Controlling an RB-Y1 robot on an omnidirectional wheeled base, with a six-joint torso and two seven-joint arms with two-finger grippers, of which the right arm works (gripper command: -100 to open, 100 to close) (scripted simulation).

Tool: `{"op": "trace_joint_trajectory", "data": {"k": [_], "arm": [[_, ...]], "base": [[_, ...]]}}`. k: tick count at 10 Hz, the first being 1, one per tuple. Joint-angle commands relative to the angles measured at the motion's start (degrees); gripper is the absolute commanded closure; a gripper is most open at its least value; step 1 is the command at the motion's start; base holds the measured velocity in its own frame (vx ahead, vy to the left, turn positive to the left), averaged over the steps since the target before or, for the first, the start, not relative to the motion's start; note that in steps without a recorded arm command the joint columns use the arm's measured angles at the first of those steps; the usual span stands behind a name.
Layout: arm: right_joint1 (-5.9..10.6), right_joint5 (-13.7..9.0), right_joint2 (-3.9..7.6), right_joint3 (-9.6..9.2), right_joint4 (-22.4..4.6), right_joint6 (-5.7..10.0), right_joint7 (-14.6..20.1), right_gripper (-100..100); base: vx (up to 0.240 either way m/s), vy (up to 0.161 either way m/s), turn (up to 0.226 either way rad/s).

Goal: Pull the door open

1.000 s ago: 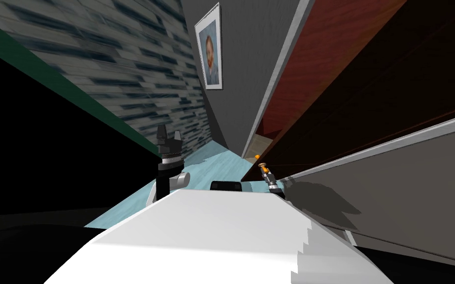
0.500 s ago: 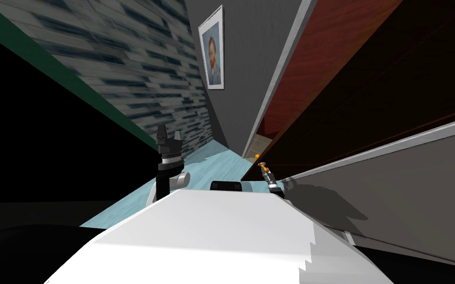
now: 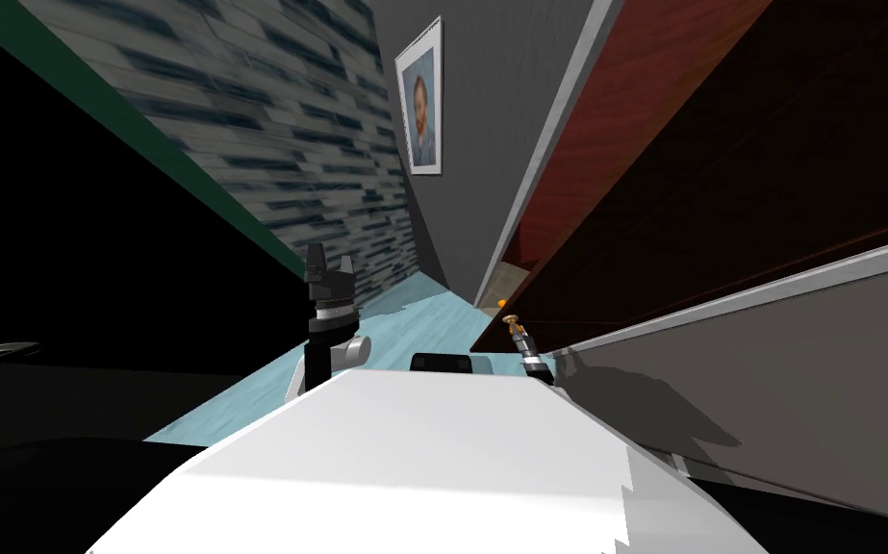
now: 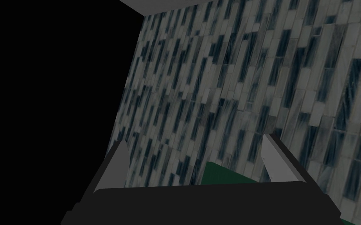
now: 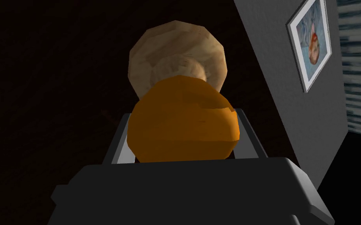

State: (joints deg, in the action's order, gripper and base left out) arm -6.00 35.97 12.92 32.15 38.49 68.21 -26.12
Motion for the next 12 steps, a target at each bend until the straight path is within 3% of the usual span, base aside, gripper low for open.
{"op": "trace_joint_trajectory", "data": {"k": [1, 2, 4, 7, 9, 12], "arm": [[0.22, -1.57, 0.27, -0.74, -0.12, -0.17, 2.86, 100], [0.22, -1.57, 0.27, -0.74, -0.12, -0.17, 3.05, 100], [0.57, -4.41, 0.50, -2.37, -0.17, -0.94, 6.77, 100], [0.75, -5.87, 0.62, -3.21, -0.19, -1.33, 10.05, 100], [1.11, -8.84, 0.86, -4.92, -0.24, -2.13, 13.81, 100], [1.31, -10.44, 1.00, -5.84, -0.26, -2.56, 17.14, 100]], "base": [[-0.044, -0.014, 0.065], [-0.037, -0.012, 0.029], [-0.056, -0.028, 0.093], [-0.053, -0.031, 0.058], [-0.063, -0.027, 0.092], [-0.059, -0.027, 0.062]]}}
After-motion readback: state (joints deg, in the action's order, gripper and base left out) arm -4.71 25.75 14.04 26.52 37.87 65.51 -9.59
